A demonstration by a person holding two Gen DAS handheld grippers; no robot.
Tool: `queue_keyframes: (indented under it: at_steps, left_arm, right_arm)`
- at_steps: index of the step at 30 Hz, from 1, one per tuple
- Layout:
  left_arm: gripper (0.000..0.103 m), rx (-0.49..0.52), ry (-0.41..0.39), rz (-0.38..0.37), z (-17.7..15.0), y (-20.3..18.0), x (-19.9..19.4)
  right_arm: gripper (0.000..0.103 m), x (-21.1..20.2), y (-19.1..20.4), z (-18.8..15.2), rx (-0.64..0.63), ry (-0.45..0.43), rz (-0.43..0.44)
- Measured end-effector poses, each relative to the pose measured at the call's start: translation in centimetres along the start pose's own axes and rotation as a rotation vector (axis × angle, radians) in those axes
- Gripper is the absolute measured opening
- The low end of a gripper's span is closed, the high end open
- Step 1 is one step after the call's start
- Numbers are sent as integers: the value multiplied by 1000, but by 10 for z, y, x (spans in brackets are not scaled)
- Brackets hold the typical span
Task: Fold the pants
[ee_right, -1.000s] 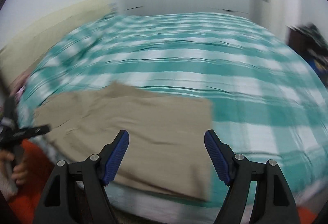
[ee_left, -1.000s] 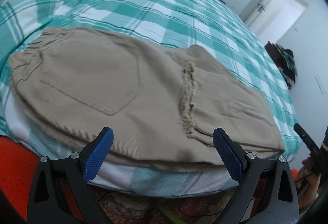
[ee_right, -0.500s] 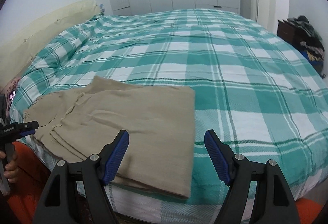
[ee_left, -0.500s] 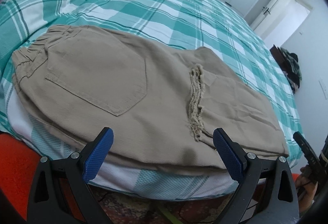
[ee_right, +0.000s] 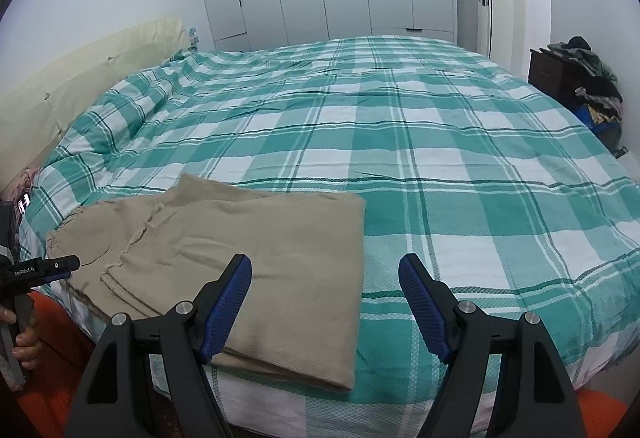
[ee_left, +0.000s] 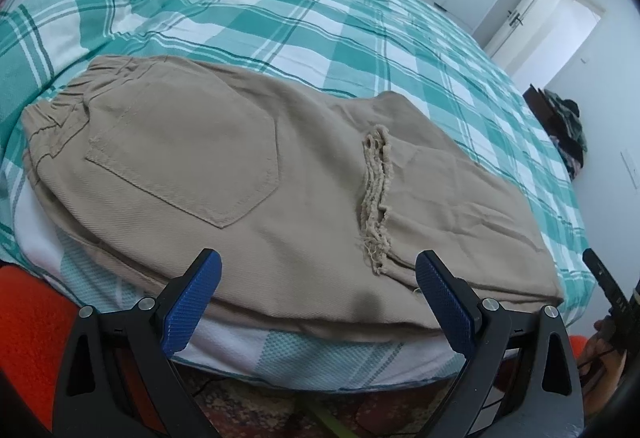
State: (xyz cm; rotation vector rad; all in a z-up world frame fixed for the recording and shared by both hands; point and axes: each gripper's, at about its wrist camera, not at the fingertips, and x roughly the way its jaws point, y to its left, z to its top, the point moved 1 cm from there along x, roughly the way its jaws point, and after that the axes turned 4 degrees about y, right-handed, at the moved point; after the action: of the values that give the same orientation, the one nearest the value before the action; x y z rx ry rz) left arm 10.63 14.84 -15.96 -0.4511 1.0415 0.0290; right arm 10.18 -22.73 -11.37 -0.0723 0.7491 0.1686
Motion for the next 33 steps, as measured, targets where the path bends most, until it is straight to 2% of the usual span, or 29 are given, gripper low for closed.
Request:
queue_keyframes:
  at_steps: [2,6,10,13,14,15,16,18,20,22,24,25,27,28,29,30,32,33]
  left_arm:
    - [98,-6,0,-11,1,0,0]
    - [98,-115,-22,-112,7,23,-10]
    - [96,-173,-44,-168,10,35,-17]
    - [81,-125,-17,-235,11,15,-15]
    - [73,-91,7,-249,12,3,-10]
    - [64,-31,38,-241,14,-17,-2]
    - [60,5,51,-226,16,-28,2]
    - [58,132,73,-162,23,-67,15]
    - [60,202,95,-101,26,-88,28]
    - [59,246,122,-33,24,-102,47]
    - [50,272,193,10,13,-106,66]
    - [44,287,220,15,5,-105,69]
    - [47,350,193,40,-6,-109,56]
    - [49,356,197,40,-7,-109,50]
    - [57,349,200,31,-6,-110,46]
    - [70,322,179,5,-3,-110,36]
    - [84,294,119,-20,7,-113,24]
    - [86,287,81,-38,15,-119,20]
  right_arm:
    - [76,2,2,-1,-7,8,3]
    - [76,2,1,-1,-7,7,1]
    - [76,-1,-5,-1,12,-5,-3]
    - [76,1,-9,-3,22,9,7]
    - [76,3,-10,-3,27,14,13]
    - [76,4,-10,-3,31,17,19]
    - [76,5,-10,-3,32,19,26]
    - [76,6,-7,-2,24,18,43]
    - [76,8,-3,0,7,20,61]
    - [76,11,2,2,-3,26,96]
    - [76,16,8,4,-22,41,135]
    - [76,25,16,2,-52,77,159]
    - [76,44,26,-7,-92,183,204]
    - [76,58,30,-18,-92,284,239]
    - [76,61,33,-25,-95,318,237]
    - [76,57,35,-28,-107,311,231]
    - [75,38,38,-21,-111,254,252]
    - [75,33,36,-16,-96,229,257]
